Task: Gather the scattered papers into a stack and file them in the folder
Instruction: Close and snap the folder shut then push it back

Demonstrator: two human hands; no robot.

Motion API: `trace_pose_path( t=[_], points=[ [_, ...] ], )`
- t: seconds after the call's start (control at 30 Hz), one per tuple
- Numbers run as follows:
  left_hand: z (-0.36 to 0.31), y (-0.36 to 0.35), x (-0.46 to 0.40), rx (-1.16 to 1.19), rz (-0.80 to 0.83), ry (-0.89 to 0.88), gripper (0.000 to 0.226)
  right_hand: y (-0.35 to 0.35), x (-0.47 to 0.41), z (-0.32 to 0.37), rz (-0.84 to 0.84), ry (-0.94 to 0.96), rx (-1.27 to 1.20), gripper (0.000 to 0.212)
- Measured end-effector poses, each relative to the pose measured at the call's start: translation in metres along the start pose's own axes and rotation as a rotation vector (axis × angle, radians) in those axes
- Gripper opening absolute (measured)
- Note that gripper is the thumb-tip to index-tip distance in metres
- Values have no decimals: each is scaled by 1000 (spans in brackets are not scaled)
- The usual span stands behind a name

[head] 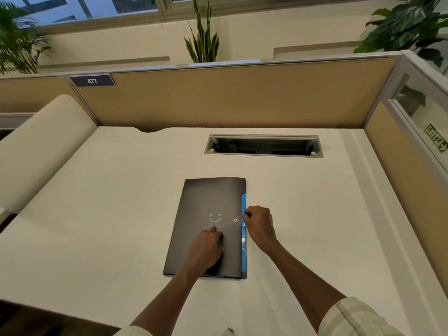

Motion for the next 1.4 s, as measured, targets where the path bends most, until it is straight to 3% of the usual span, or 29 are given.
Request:
trace_pose_path(
  t=[0.13,0.5,0.67,0.73,0.83,1.03,1.13,1.23,1.4],
  points=[
    [4,-10,-2,-40,7,-8,38,-13,2,5,25,82,92,35],
    [17,-24,-6,-74,10,-47,52,-36,1,8,206,268,564,24],
    [19,-27,-8,-102,-14,-71,53,-35,6,8,272,339,621,23],
    [19,-27,-8,-111,-14,-73,54,-31,11,9,277,355,672,5],
    [18,-26,-9,-133,-13,-82,55,-36,16,6,269,426,768,19],
    [19,-22,-6,-171,23,-106,55,-39,17,3,218,408,677,10],
    [21,-9,-1,11,-9,-76,46,-34,15,6,214,291,537,21],
    [33,4,5,288,-161,13,31,-30,23,0,105,128,391,20],
    [67,14,17,385,-301,310,57,-32,53,-12,45,-238,334,43]
  ],
)
Point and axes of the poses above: each hand's wrist, its own x-axis away from the middle knuckle, its own y-axis out of the back of the hand, z = x × y, the point moved 1 cm from there along -x, towards the middle knuckle
